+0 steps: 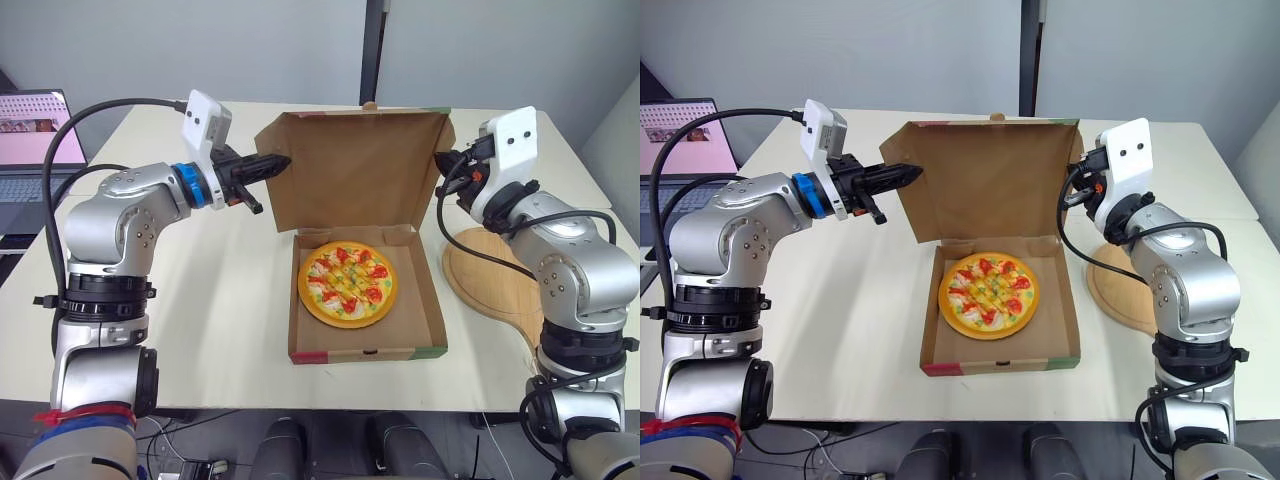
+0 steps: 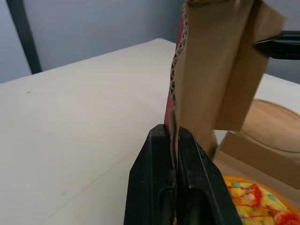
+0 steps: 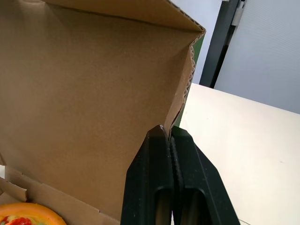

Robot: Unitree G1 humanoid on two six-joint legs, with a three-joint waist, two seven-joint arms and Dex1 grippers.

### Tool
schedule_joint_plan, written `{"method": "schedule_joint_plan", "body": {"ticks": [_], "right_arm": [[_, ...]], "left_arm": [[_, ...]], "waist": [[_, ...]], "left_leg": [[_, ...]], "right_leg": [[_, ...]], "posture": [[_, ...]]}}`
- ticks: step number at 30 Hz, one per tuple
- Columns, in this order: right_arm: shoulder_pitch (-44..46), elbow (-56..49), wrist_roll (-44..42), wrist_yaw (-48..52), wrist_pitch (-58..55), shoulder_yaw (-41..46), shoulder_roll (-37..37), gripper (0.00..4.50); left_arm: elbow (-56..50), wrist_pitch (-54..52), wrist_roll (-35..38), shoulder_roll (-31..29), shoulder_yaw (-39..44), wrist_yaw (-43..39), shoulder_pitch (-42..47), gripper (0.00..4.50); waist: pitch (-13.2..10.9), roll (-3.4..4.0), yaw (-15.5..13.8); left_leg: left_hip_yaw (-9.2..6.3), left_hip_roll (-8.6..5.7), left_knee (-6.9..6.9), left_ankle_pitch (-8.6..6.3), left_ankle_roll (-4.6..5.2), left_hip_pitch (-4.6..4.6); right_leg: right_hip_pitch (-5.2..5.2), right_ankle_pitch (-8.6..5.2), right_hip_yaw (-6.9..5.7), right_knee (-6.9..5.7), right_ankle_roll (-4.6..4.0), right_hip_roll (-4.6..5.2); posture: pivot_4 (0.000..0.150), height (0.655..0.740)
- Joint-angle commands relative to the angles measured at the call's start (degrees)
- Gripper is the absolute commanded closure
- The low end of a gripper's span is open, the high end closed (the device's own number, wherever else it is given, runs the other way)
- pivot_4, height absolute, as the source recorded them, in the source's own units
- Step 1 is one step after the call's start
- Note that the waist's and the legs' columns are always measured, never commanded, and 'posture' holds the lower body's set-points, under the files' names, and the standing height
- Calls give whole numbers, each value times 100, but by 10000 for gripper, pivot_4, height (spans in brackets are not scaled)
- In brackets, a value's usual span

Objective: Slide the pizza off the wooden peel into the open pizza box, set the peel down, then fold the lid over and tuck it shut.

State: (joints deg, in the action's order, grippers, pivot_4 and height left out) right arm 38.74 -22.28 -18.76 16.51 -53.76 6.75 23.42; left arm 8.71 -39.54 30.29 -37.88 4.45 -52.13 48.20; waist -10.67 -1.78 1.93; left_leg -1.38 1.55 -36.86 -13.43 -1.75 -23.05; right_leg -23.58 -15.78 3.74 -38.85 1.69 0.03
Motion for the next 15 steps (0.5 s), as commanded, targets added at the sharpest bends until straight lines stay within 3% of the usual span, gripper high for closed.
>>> {"method": "schedule_joint_plan", "body": {"ticks": [1,5,15], "right_arm": [[64,-281,-109,53,105,-15,-18,45000],[73,-257,-123,70,119,-5,19,45000],[93,-200,-107,151,149,7,82,45000]], "left_arm": [[176,329,-92,-109,19,-347,174,38908],[433,335,89,-146,392,-373,206,26855],[243,190,223,-238,855,-195,-105,26855]], "waist": [[0,0,6],[0,0,12],[0,0,40]], "left_leg": [[1,0,0,0,0,0],[1,1,0,0,0,0],[0,3,0,0,0,1]], "right_leg": [[0,0,0,0,0,0],[-1,0,0,-1,0,-1],[-1,0,1,-1,1,-2]], "posture": [[1500,7306],[1500,7306],[1500,7306]]}}
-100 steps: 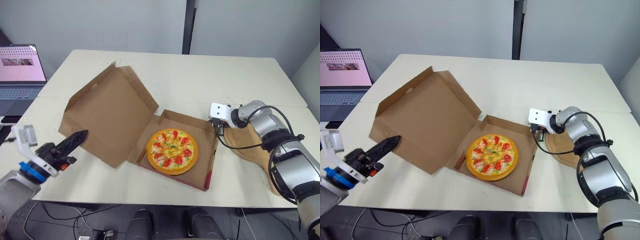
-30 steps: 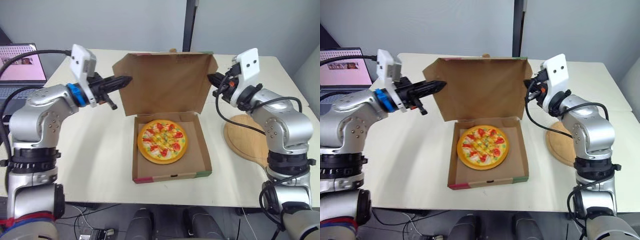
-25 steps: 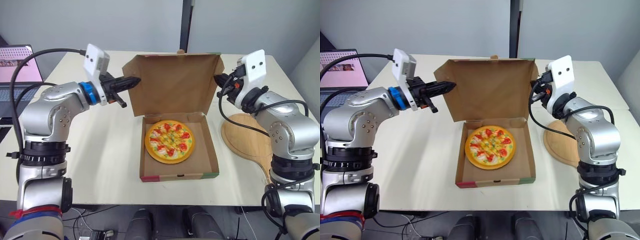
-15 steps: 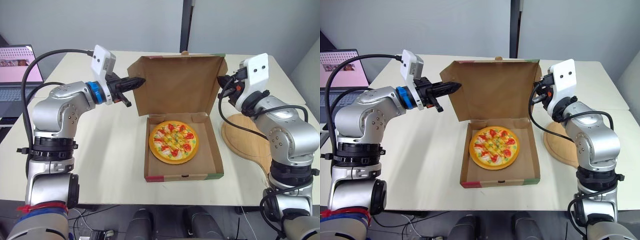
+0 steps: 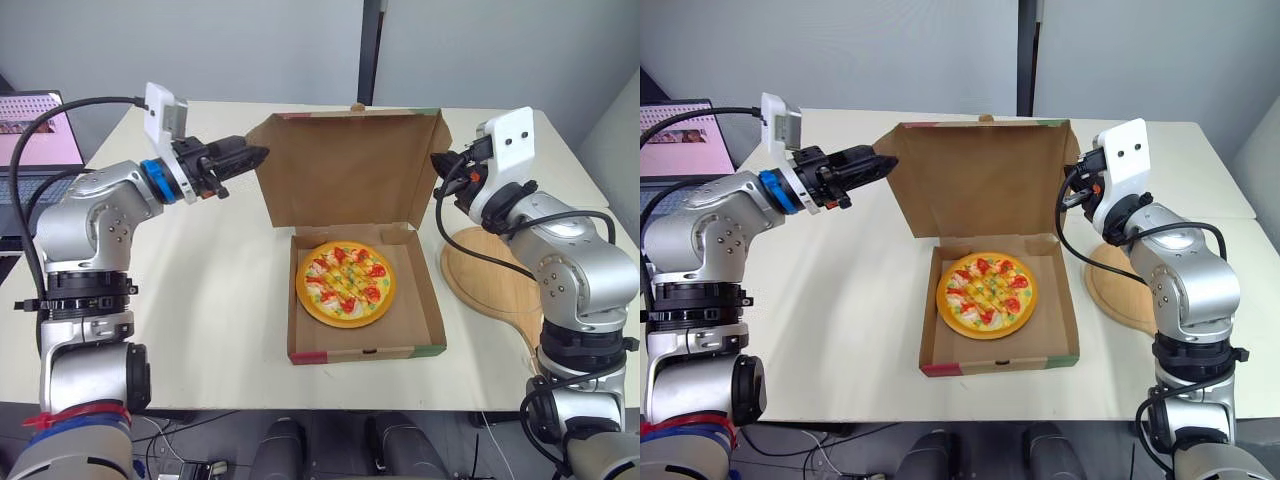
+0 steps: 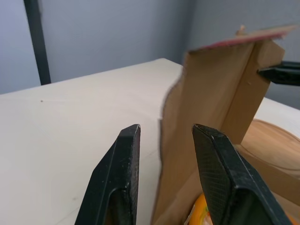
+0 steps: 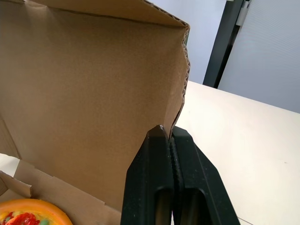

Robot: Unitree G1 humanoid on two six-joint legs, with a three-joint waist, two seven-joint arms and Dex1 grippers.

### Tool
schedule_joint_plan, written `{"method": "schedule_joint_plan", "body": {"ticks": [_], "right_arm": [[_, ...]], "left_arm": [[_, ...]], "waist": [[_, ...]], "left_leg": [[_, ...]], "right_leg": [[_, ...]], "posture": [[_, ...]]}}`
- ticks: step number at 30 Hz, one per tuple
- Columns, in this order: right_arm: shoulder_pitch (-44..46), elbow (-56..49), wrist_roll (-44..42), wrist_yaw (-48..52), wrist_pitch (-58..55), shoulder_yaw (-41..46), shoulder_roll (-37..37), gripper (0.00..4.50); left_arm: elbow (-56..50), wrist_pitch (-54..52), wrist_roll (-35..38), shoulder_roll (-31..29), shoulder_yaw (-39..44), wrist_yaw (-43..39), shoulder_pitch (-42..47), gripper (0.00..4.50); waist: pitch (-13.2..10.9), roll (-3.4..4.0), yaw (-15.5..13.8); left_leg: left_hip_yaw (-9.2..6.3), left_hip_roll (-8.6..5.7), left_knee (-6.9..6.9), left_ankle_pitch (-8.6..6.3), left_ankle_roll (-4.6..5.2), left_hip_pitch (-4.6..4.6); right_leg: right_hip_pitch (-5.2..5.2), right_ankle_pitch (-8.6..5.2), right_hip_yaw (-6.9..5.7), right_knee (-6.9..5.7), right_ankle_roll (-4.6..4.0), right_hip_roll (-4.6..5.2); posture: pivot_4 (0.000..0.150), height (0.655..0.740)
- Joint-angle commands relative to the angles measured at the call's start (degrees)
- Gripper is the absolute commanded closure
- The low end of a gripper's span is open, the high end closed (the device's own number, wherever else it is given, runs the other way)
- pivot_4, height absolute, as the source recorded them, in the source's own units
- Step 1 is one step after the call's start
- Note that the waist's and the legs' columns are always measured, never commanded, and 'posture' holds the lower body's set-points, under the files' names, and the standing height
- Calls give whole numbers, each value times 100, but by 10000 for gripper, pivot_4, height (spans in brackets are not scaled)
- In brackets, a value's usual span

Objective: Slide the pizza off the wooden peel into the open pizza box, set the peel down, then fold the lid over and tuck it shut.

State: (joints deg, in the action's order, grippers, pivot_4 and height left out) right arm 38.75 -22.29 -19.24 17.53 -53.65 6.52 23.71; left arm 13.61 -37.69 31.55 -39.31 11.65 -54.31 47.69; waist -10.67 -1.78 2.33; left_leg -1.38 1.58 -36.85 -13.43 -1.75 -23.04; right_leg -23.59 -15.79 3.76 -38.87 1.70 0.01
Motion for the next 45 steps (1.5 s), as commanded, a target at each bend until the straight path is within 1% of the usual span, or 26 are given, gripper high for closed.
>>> {"method": "schedule_joint_plan", "body": {"ticks": [1,7,10,14,18,21,25,29,33,37,42,45], "right_arm": [[94,-193,-62,51,140,33,55,45000],[125,-146,-68,104,157,23,63,45000],[128,-140,-61,117,157,18,58,45000],[128,-176,-27,59,135,3,22,45000],[110,-238,3,-53,94,-3,-21,45000],[137,-208,23,-149,86,-30,-61,45000],[222,-31,122,-297,195,-127,-151,45000],[403,188,317,-460,311,-218,-266,45000],[494,137,346,-501,218,-195,-326,45000],[516,181,391,-518,253,-110,-336,45000],[606,597,561,-529,629,-178,-331,45000],[578,547,565,-500,624,-176,-318,45000]], "left_arm": [[-269,0,96,-78,133,32,-64,26855],[-333,69,-47,87,-94,69,-49,26855],[-408,89,-72,172,-135,153,-53,32962],[-1066,-347,58,96,-50,474,-264,44715],[-2086,-1072,194,50,28,1104,-632,44715],[-2483,-1435,254,187,-15,1522,-696,44715],[-2516,-1740,275,624,-112,2085,-366,44715],[-2208,-1871,266,1237,-132,2578,89,44715],[-2063,-2011,401,1431,-32,2609,232,44715],[-1648,-1630,158,1502,-253,2424,426,44715],[-462,-603,-351,1809,-489,2238,928,44715],[-529,-758,-243,1858,-467,2156,901,44715]], "waist": [[0,0,0],[0,0,-1],[0,0,1],[0,0,19],[0,0,40],[0,0,45],[0,0,32],[0,-1,-8],[0,-1,-9],[0,-1,-6],[0,-1,-46],[0,-1,-38]], "left_leg": [[-1,0,0,0,0,0],[-1,-1,-1,0,0,0],[-1,-1,-1,0,0,0],[0,2,0,0,0,0],[-2,8,2,0,0,0],[-4,7,0,0,0,0],[-3,2,-4,0,0,2],[-2,-3,-7,0,-1,0],[0,-4,-2,0,-1,0],[-2,-3,0,1,-1,1],[3,-10,-5,1,-2,1],[5,-10,-1,1,-1,-1]], "right_leg": [[0,0,-1,0,-1,0],[0,0,0,0,-1,0],[0,1,-1,-1,-1,0],[0,1,2,-1,-1,0],[0,0,4,-1,-1,1],[1,-1,4,-3,1,5],[5,-3,3,-3,10,5],[6,1,4,-1,10,6],[3,4,4,1,6,6],[2,5,2,0,5,4],[4,5,4,1,5,5],[3,5,7,4,5,6]], "posture": [[1500,7306],[1500,7306],[1500,7306],[1500,7306],[1500,7306],[1500,7306],[1500,7306],[1500,7306],[1500,7306],[1500,7306],[1500,7306],[1500,7306]]}}
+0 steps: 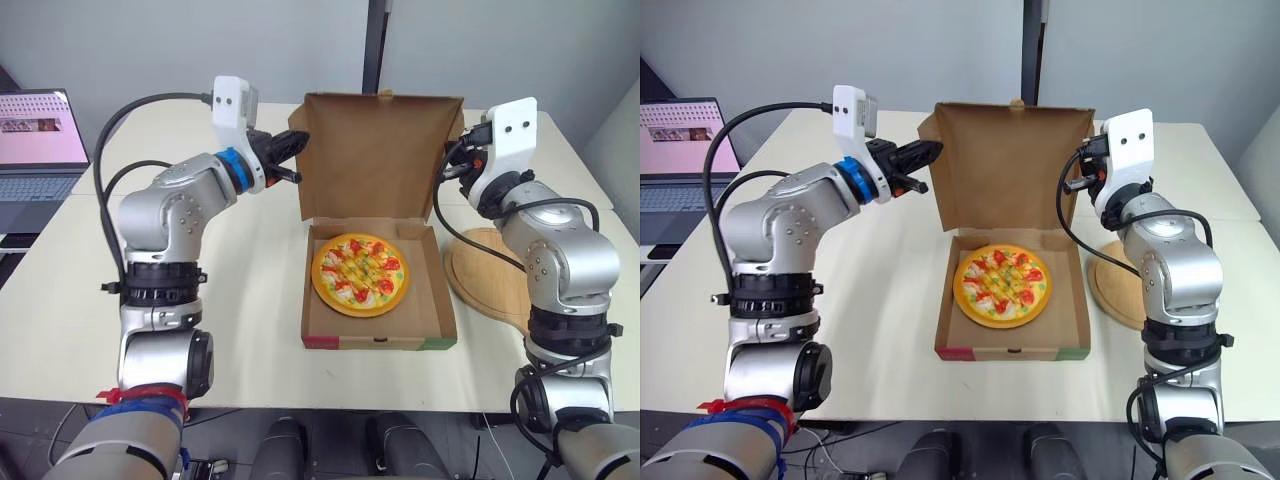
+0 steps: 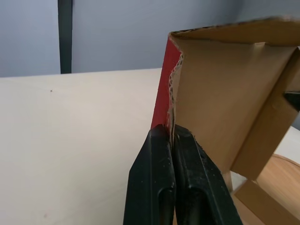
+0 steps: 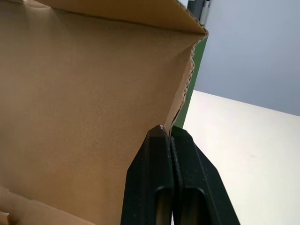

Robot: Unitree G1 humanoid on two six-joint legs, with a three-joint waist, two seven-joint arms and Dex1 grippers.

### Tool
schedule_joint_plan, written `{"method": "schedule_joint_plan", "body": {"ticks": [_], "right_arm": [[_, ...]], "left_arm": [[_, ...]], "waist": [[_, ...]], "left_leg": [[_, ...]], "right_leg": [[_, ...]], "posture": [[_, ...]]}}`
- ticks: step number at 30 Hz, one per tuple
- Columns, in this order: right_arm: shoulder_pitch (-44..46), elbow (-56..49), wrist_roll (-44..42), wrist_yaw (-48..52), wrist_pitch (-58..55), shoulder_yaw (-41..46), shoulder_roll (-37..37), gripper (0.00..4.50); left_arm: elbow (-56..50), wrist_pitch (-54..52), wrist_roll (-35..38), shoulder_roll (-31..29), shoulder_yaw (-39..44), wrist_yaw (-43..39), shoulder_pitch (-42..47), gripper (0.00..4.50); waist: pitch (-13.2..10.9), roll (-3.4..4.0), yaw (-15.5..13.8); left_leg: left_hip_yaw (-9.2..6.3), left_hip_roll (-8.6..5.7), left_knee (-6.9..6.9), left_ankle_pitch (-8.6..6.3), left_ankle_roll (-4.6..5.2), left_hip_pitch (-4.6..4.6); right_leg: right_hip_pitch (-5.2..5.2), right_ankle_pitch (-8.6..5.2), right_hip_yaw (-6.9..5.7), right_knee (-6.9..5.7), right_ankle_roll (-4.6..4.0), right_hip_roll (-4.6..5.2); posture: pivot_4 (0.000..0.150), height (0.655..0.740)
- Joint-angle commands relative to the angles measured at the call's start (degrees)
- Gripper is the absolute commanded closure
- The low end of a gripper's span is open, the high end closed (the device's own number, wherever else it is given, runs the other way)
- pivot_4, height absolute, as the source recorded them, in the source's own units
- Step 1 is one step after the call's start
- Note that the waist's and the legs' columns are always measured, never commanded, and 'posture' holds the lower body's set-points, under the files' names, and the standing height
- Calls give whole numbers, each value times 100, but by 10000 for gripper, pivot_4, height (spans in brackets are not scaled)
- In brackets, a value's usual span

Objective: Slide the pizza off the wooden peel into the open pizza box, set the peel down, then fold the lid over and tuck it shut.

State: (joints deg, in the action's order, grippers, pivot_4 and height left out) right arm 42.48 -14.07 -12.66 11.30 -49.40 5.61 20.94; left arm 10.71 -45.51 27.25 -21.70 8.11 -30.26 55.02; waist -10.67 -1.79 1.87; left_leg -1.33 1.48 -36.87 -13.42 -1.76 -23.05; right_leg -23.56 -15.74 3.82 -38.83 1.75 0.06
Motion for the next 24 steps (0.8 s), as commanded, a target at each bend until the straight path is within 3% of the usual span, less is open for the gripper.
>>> {"method": "schedule_joint_plan", "body": {"ticks": [1,7,14,24], "right_arm": [[155,-377,-127,147,126,-62,-33,45000],[-149,-1121,-413,124,-477,208,-75,45000],[-652,-1991,-675,-3,-1149,341,-280,45000],[-940,-2406,-745,2,-1421,462,-366,45000]], "left_arm": [[-426,-135,274,65,-104,-286,77,44715],[-1394,-1133,846,-11,240,-58,-332,44715],[-2241,-2329,1704,429,952,720,-654,44715],[-2639,-2745,2241,754,1231,1157,-996,44715]], "waist": [[0,0,16],[0,0,15],[0,0,21],[0,0,16]], "left_leg": [[0,2,1,0,0,0],[-6,11,9,0,0,-3],[-7,12,0,0,0,0],[-7,6,0,1,-2,5]], "right_leg": [[-2,0,1,0,0,0],[-8,0,3,-4,0,0],[1,-4,3,-4,8,6],[5,-5,2,-5,9,4]], "posture": [[1500,7306],[1500,7306],[1500,7306],[1500,7306]]}}
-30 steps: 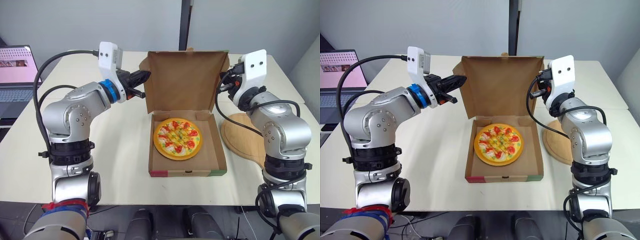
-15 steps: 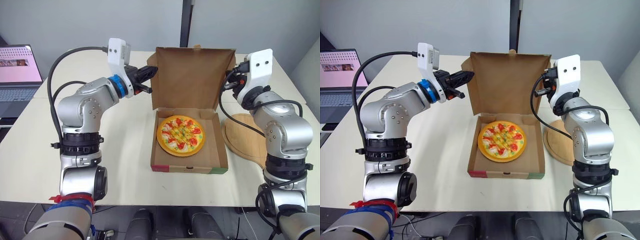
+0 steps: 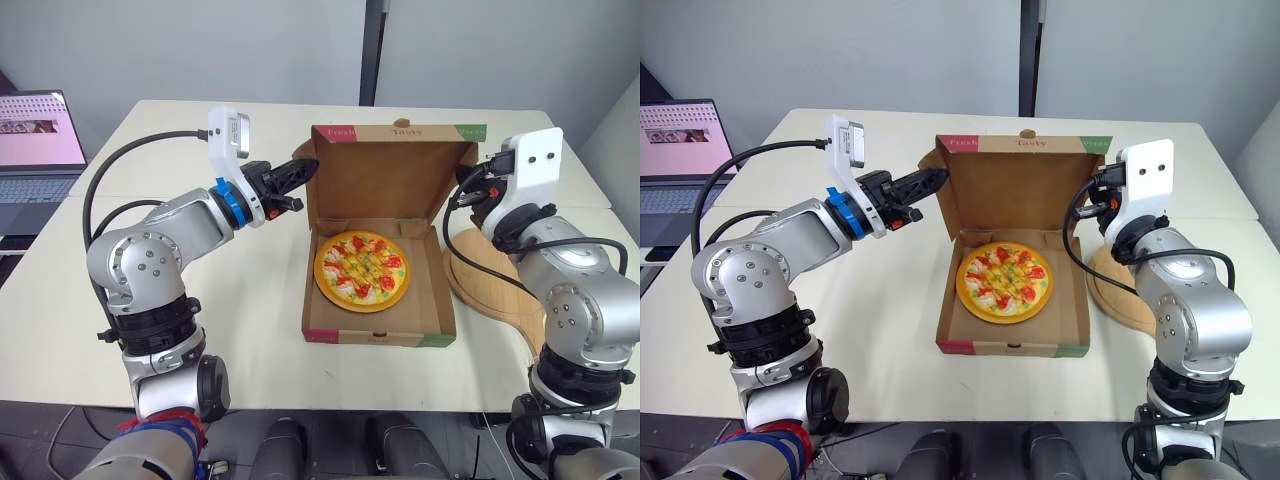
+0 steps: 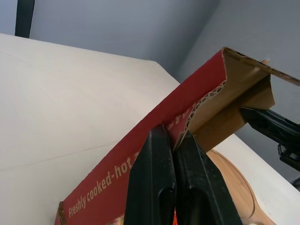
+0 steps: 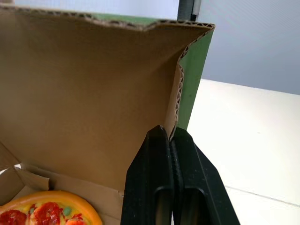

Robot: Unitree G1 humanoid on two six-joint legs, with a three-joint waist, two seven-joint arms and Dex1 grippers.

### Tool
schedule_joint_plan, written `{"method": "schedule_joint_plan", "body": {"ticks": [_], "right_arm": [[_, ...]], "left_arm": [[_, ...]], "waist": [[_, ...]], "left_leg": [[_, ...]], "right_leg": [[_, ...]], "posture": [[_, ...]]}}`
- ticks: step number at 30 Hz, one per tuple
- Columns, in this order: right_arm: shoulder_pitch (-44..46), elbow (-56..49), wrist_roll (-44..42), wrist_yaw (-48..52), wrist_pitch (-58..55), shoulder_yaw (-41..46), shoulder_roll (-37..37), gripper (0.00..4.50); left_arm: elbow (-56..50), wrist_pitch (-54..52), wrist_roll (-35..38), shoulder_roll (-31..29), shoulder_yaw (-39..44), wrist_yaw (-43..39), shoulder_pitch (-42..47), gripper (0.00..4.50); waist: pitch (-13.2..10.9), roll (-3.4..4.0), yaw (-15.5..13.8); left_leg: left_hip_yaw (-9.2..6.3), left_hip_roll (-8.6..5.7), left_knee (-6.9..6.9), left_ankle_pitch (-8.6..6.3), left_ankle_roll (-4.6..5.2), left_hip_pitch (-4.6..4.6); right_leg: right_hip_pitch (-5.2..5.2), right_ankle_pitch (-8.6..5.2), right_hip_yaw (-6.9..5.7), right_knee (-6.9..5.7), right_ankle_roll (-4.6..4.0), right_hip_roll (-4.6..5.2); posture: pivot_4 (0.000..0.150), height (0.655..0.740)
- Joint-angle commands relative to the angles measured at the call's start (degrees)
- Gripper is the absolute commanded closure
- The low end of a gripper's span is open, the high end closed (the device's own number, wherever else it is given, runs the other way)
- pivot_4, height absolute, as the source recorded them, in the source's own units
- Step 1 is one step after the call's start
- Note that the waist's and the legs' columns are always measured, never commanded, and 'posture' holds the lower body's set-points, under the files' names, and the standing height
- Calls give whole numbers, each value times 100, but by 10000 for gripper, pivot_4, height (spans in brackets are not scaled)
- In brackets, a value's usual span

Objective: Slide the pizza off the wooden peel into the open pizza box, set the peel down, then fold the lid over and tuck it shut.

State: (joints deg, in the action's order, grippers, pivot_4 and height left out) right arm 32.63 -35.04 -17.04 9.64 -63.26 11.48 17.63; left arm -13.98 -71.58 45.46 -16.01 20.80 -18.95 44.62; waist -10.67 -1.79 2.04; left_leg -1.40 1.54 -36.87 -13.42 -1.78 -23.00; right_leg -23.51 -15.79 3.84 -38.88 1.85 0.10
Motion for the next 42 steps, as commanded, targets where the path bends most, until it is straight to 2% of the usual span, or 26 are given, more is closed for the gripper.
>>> {"method": "schedule_joint_plan", "body": {"ticks": [1,6,15,26,33,39,42], "right_arm": [[48,-328,-317,196,-50,-91,-1,45000],[179,-374,-397,298,-173,47,105,45000],[222,-808,-1037,539,-877,398,323,45000],[-260,-789,-1067,695,-620,295,624,45000],[-472,-939,-1441,973,-764,411,838,45000],[-690,-1026,-1614,1129,-731,524,1095,45000],[-777,-1026,-1623,1149,-671,552,1134,45000]], "left_arm": [[-168,-162,495,236,0,73,47,44715],[-184,-259,724,309,33,196,75,44715],[-263,-496,1234,220,143,315,148,44715],[-807,-329,1357,396,-229,407,-498,44715],[-1025,-471,1986,549,-118,724,-806,44715],[-780,-484,2750,440,80,1014,-875,44715],[-735,-421,2785,247,-3,980,-950,44715]], "waist": [[0,0,-2],[0,0,-16],[0,0,-24],[0,-1,-23],[1,-2,-29],[1,-2,-32],[1,-2,-31]], "left_leg": [[0,0,0,0,0,0],[-1,-2,-1,0,0,-1],[-2,-2,1,0,0,-3],[0,-2,2,0,0,-2],[0,-2,-2,0,0,3],[0,-3,-2,0,0,3],[0,-4,-2,0,0,4]], "right_leg": [[0,0,0,0,0,0],[1,0,-1,2,0,0],[1,0,-2,6,0,1],[3,-12,1,10,20,0],[13,-13,2,14,22,0],[18,-14,1,26,23,-1],[18,-14,1,27,24,-3]], "posture": [[1500,7306],[1500,7306],[1500,7306],[1500,7306],[1500,7306],[1500,7306],[1500,7306]]}}
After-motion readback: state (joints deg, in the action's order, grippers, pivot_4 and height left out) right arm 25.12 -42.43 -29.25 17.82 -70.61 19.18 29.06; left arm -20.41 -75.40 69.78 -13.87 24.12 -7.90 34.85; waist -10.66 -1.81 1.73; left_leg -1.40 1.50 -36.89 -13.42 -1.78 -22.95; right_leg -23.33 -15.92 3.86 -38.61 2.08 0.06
